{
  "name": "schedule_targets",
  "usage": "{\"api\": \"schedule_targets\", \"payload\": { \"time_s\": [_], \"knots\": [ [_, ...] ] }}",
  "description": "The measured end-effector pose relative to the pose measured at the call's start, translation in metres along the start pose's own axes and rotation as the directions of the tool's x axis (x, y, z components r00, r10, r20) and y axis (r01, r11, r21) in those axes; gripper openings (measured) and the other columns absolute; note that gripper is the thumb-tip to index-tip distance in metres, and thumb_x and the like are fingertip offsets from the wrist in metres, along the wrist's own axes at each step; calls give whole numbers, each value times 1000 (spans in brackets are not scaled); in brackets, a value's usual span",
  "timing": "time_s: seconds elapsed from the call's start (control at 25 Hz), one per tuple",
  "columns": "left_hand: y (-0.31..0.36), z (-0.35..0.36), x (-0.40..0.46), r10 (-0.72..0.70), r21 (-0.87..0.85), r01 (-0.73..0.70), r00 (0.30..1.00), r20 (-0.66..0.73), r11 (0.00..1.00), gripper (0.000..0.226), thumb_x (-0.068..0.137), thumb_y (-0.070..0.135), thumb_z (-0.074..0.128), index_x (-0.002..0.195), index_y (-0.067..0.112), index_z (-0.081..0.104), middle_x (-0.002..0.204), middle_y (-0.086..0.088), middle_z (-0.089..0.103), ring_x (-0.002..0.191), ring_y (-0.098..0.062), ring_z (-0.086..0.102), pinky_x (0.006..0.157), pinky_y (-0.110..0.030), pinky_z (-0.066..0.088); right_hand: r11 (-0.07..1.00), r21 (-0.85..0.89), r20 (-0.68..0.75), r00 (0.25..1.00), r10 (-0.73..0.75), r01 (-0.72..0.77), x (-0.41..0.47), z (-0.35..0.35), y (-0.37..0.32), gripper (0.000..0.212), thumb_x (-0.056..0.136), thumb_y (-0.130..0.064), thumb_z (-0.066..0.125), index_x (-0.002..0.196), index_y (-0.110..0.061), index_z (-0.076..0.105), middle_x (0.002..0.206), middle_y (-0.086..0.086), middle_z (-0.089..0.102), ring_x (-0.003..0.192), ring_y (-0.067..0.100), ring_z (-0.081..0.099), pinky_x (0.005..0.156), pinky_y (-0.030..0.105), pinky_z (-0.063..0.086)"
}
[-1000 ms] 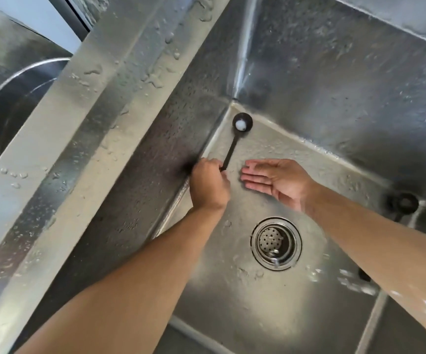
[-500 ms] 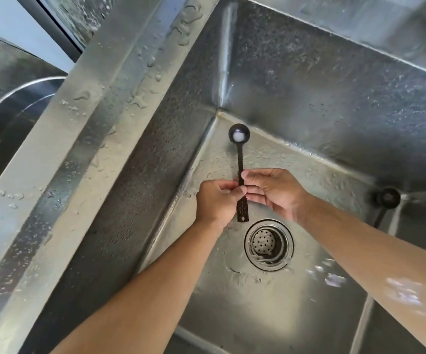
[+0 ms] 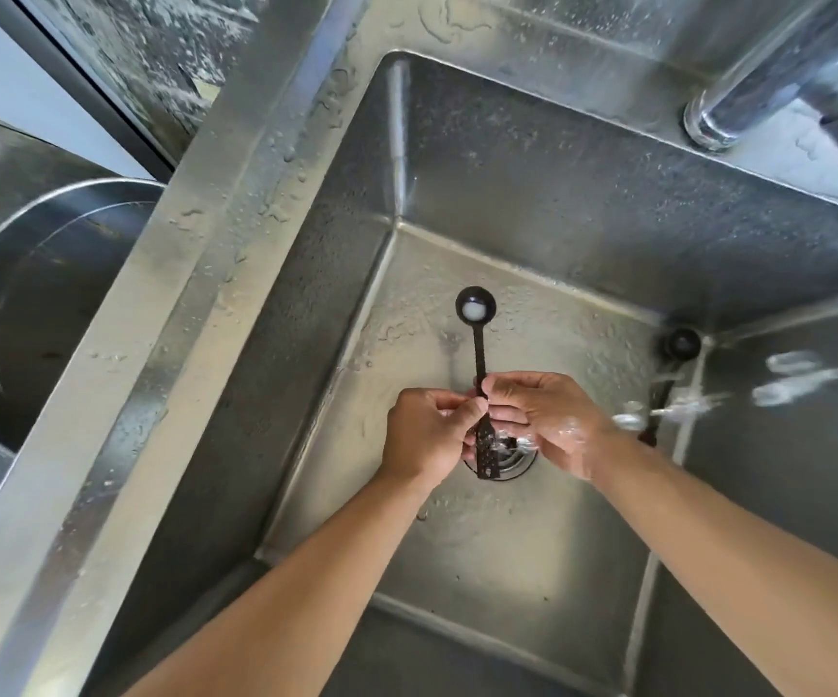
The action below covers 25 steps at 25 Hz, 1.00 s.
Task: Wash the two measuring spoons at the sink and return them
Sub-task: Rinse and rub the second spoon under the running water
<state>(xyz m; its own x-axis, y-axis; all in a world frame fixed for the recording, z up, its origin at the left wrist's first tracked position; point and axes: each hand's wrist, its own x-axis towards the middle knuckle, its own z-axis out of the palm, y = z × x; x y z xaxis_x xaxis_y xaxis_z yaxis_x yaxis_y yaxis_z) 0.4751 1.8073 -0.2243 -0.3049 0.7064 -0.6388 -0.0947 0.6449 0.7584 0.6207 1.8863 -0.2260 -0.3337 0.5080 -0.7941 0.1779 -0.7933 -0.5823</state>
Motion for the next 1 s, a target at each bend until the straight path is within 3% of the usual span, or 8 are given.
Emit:
{"api": "schedule_targets", "payload": {
  "time_s": [0.16,0.32,0.44,0.56,0.68,0.8,1.0],
  "knots": [
    [6,-3,-32,-36,11,35,997,63,999,20,85,16,81,68,11,71,59,-8,72,51,-24,71,48,-37,61,998,39,-52,997,-48,50,-39,4,13,6,89,-7,73,88,-8,79,85,14,76,72,22,69,66,29,56],
    [13,-6,-60,-61,-37,67,988,140,997,16,87,11,78,76,2,71,66,-13,75,56,-29,73,53,-44,63,988,131,-65,995,-72,80,-78,12,24,8,92,-9,70,93,-2,75,88,19,76,76,29,75,62,33,60],
    [16,-12,-70,-68,12,67,994,90,998,25,96,21,69,82,0,69,60,-8,71,46,-22,63,43,-31,53,981,170,-150,986,-68,93,-99,20,33,13,92,-10,70,95,1,75,93,24,76,77,32,75,63,37,62],
    [24,-12,-70,-112,53,108,991,78,993,38,102,34,57,87,1,68,60,-7,65,48,-18,57,43,-29,45,972,198,-262,962,-72,127,-116,29,44,13,92,-11,70,86,-4,78,88,23,76,61,23,69,51,31,54],
    [36,0,-66,-173,-54,186,967,186,981,42,104,35,52,92,-2,69,76,-20,72,59,-26,65,52,-33,53,964,207,-285,953,-102,165,-130,39,54,15,93,-14,69,85,-8,79,84,19,76,54,18,63,51,27,52],
    [41,15,-62,-235,-250,281,951,201,927,37,105,21,50,89,-7,68,76,-21,69,55,-28,63,45,-29,50,944,252,-310,942,-129,212,-139,46,59,17,95,-12,66,86,-5,78,81,15,74,54,17,59,52,27,50],
    [33,22,-58,-294,-248,343,932,214,906,26,101,19,54,97,-2,68,79,-18,70,61,-29,64,45,-31,50,937,239,-367,917,-156,255,-149,44,62,17,95,-9,65,87,1,76,74,13,71,49,16,56,48,25,48]
  ]
}}
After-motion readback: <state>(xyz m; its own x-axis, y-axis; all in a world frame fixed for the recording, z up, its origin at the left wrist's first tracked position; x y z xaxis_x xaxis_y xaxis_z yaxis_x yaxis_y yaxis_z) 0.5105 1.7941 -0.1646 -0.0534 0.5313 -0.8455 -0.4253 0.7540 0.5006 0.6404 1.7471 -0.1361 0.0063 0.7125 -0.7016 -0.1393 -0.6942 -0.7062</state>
